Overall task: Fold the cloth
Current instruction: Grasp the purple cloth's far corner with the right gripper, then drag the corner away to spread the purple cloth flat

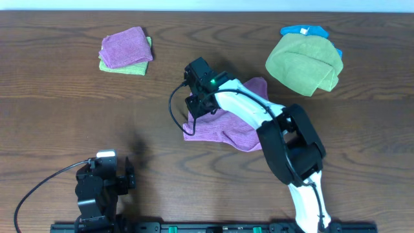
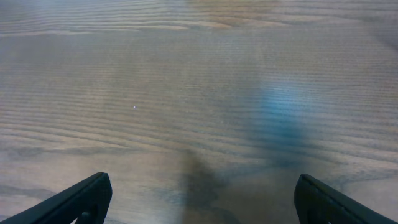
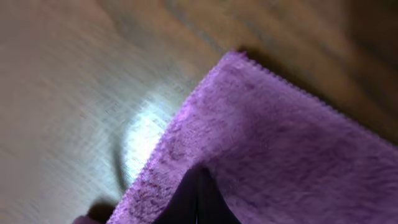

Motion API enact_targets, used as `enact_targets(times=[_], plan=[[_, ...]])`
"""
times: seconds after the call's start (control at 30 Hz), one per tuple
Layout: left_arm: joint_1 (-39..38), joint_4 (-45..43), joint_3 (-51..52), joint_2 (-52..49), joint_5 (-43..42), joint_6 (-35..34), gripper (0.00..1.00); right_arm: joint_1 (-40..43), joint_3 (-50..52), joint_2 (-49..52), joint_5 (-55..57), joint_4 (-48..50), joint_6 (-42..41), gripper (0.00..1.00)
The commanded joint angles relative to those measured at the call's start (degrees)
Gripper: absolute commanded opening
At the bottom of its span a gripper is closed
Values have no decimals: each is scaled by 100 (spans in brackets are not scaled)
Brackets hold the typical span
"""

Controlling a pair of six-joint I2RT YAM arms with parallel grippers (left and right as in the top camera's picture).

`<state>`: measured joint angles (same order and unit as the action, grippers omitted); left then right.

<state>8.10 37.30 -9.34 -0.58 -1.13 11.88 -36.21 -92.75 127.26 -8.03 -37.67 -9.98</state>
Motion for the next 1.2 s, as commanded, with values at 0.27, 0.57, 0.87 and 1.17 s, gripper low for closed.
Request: enact_targets(times=[0.27,0.57,0.87,1.17], plan=[[13,24,39,33,22,35,95,57,-503,686,7,131,-28,2],[13,24,39,33,22,35,95,68,-1589,1292,-39,-92,-68,1],[13,24,39,33,22,35,95,291,-2197,1655,-35,-96,-118,2],[13,24,39,33,22,35,95,798,-2260,1657,-210,28,-284,2]])
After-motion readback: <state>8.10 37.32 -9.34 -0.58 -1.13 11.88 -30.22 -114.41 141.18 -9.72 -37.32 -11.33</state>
